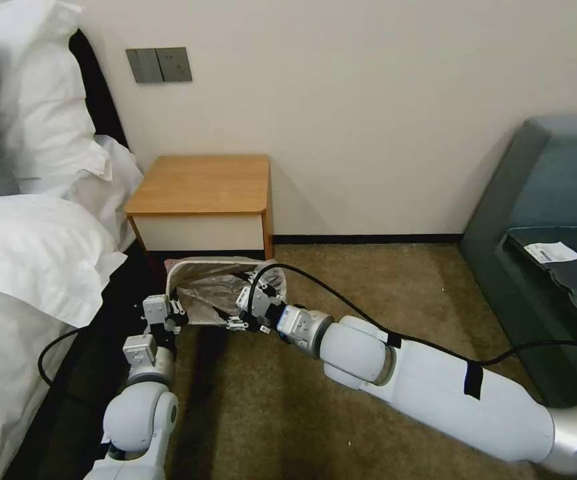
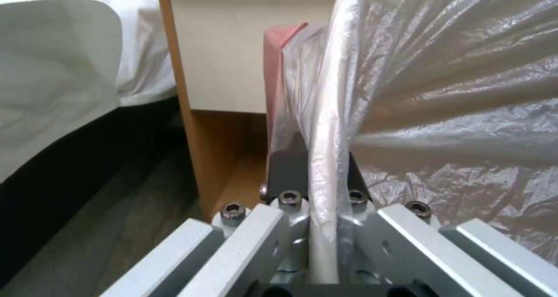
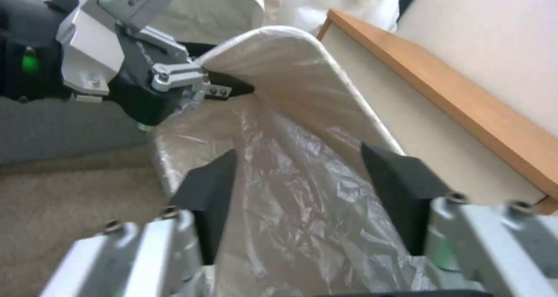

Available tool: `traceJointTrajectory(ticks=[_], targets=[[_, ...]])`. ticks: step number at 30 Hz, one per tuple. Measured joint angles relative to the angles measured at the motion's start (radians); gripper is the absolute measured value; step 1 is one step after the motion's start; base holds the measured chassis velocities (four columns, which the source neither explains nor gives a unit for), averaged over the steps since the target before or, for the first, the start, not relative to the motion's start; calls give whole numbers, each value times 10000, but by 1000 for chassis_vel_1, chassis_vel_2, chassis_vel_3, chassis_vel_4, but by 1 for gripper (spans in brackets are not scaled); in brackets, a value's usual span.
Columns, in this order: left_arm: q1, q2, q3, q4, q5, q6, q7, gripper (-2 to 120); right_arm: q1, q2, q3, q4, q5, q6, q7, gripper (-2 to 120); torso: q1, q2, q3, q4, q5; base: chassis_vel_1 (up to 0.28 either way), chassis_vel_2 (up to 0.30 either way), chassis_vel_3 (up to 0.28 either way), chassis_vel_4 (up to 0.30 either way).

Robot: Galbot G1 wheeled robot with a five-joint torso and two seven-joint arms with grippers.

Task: Pick up the garbage bag from the table and place it over the trash can.

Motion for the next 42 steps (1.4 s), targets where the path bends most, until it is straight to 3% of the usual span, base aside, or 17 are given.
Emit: traceJointTrajectory(ticks=[16,31,42], targets=[[37,-50,67,-9,247,23,-88,0,959,280,-482,-131,123,-1838,16,0,0,0,0,0,-1,0,0,0,0],[40,-109,149,-95,227,151,-308,0,1661,760,-1161,-1097,197,-2623,-41,0,0,0,1,0,-1,0,0,0,0],[16,-128,95,-214,49,279,-394,0,1932,887,-1344,-1859,-64,-2320,-546,0,0,-1,0,0,0,0,0,0,0]])
